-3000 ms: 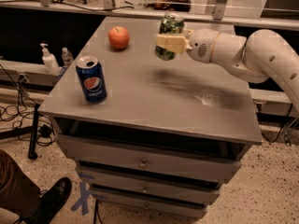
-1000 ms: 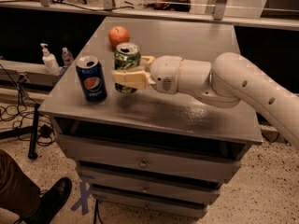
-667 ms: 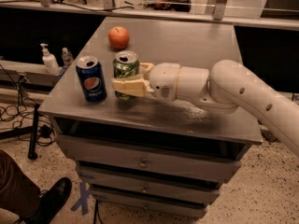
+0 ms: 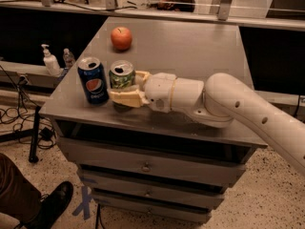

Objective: Move green can near pepsi can

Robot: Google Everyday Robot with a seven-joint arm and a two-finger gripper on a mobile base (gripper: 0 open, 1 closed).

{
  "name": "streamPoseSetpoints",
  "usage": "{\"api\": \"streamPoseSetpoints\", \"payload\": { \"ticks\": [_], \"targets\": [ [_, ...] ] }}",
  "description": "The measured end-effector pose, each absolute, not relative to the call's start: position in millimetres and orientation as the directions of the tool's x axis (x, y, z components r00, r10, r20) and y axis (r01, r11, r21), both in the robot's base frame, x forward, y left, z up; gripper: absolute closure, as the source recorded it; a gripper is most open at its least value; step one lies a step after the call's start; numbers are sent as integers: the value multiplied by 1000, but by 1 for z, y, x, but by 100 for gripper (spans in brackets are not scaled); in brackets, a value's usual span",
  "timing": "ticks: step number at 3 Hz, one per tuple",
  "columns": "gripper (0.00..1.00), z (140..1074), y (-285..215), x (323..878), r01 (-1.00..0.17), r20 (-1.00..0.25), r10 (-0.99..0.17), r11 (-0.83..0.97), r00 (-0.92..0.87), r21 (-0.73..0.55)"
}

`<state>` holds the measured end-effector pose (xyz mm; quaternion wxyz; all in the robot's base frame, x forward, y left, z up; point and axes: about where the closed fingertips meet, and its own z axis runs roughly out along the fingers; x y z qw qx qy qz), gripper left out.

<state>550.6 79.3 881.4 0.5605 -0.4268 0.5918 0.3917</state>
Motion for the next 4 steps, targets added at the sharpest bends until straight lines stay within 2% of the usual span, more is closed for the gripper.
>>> {"api": "streamPoseSetpoints", "payload": {
  "ticks": [2, 3, 4],
  "targets": [
    [100, 865, 91, 549, -942, -991, -130, 334, -29, -16],
    [82, 868, 91, 549, -942, -991, -130, 334, -29, -16],
    [59, 868, 91, 549, -942, -991, -130, 334, -29, -16]
  ]
}}
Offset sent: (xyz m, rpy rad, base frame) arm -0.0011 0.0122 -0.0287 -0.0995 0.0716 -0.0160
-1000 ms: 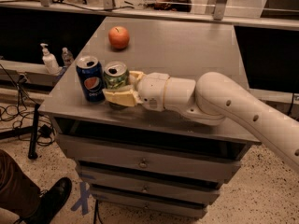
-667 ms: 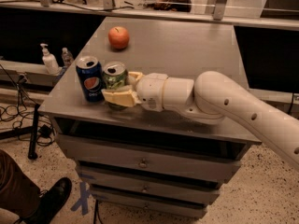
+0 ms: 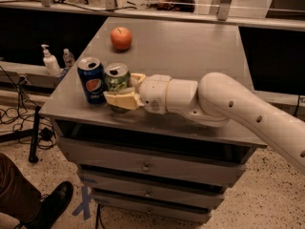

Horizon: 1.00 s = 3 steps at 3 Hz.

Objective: Move green can near pepsi can

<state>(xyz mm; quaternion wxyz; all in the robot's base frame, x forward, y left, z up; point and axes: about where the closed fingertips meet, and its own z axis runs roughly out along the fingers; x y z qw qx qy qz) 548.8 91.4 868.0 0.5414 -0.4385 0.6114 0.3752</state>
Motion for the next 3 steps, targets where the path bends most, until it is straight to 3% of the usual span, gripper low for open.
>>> {"api": "streamPoseSetpoints", "payload": {
  "ticks": [2, 3],
  "targets": [
    [12, 868, 91, 549, -942, -991, -130, 334, -30, -16],
    [0, 863, 93, 551, -946, -989, -127, 324, -80, 35]
  ]
}}
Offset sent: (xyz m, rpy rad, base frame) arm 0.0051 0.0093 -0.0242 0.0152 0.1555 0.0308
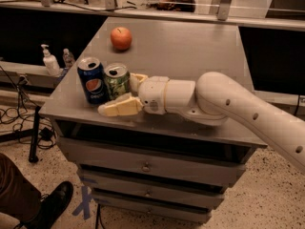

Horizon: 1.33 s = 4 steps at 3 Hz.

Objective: Move green can near pepsi can

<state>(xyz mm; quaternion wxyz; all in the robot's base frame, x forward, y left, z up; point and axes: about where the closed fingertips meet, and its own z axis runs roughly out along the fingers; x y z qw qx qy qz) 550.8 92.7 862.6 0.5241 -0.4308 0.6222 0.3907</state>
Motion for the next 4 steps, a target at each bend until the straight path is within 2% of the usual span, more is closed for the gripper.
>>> {"api": "streamPoseSetpoints", "payload": {
  "ticks": [2, 3, 4],
  "targets": [
    [0, 879, 75, 559, -950, -981, -132, 298, -139, 94],
    [0, 928, 39, 563, -949, -989, -124, 313, -85, 42],
    [0, 991, -7, 558, -930, -992, -123, 361, 19, -63]
  ]
}}
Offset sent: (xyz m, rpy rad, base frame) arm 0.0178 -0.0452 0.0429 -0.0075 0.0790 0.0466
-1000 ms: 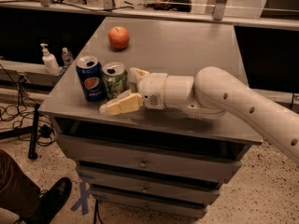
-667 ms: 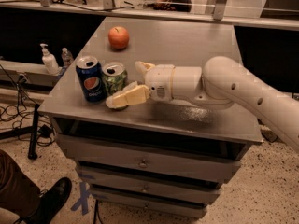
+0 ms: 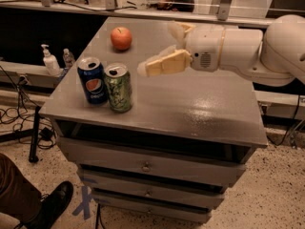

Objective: Move green can near pepsi can

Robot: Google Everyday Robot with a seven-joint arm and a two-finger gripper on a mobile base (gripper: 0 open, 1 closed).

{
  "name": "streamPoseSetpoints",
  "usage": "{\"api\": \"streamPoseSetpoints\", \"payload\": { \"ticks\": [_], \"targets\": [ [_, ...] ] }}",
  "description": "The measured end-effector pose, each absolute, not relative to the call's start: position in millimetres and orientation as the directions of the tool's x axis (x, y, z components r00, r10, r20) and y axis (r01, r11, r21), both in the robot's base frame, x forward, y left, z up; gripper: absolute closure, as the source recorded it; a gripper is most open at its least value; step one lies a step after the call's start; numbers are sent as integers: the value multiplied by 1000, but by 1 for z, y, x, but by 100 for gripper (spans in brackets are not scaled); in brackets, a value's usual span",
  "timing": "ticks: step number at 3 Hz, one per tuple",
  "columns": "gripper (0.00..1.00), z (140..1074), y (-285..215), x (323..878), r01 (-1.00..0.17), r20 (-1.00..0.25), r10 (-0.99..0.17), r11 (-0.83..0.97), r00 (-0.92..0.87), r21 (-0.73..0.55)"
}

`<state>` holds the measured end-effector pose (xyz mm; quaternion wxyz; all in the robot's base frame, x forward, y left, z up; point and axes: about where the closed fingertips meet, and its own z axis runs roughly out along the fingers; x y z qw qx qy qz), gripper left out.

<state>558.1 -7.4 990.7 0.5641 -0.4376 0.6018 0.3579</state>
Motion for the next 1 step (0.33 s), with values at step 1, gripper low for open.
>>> {"api": "streamPoseSetpoints", "payload": {
  "ticks": [1],
  "targets": [
    [0, 990, -7, 558, -931, -992, -123, 360, 19, -62]
  ]
}}
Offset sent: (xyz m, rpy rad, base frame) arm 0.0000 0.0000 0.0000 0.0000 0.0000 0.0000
